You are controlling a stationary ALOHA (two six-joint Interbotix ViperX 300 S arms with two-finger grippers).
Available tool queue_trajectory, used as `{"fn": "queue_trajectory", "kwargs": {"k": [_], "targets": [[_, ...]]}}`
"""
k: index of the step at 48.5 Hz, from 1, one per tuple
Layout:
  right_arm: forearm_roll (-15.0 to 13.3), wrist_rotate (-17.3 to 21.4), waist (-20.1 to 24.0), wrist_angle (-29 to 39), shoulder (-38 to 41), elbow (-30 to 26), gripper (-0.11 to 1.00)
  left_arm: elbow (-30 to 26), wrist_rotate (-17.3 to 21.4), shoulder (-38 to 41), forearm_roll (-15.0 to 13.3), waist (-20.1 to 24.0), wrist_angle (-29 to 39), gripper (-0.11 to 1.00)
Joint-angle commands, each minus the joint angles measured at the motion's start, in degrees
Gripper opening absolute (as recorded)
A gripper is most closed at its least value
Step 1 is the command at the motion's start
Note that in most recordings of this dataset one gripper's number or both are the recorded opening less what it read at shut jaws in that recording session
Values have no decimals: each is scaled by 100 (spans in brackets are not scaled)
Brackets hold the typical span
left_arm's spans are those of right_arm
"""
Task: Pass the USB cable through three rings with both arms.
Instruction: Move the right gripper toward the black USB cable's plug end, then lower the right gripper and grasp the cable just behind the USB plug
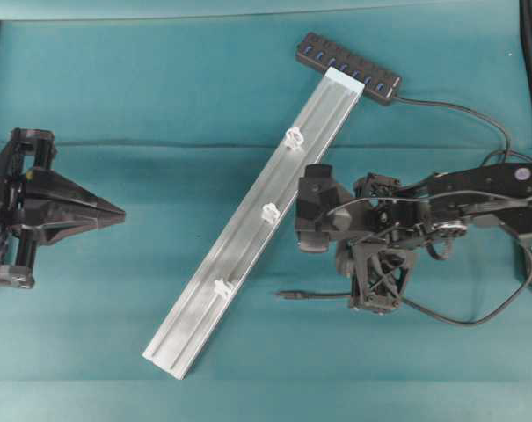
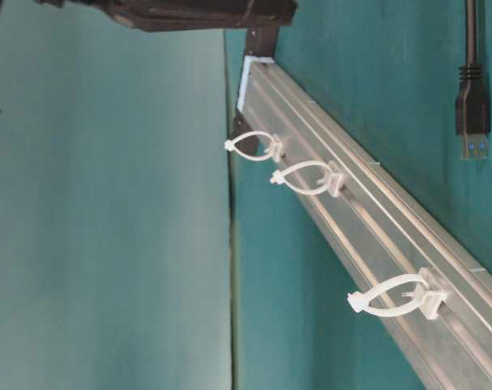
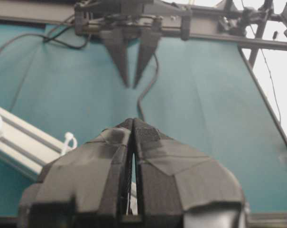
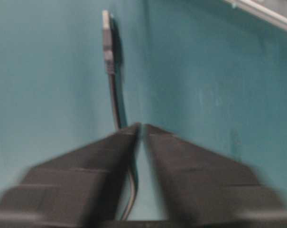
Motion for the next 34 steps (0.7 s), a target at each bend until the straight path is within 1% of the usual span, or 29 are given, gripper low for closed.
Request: {"fn": "queue_trajectory", "kwargs": {"k": [1, 6, 8, 10, 16, 34], "targets": [[-18, 35, 18, 18, 105, -105, 62, -149, -9, 18, 9, 18, -26, 1], [-35, 35, 35, 44, 185, -167, 88, -158, -44, 9, 9, 18, -26, 0], [-53, 44, 35, 44, 211, -185, 92, -149, -44, 18, 9, 18, -26, 0], [-62, 53, 35, 26, 237, -193, 92, -158, -53, 18, 0, 18, -26, 0], [-62, 53, 53, 9, 378, -193, 84, -158, -53, 18, 9, 18, -26, 0], [-70, 53, 193, 18, 1125, -571, 83, -167, -70, 18, 9, 18, -26, 0]]}}
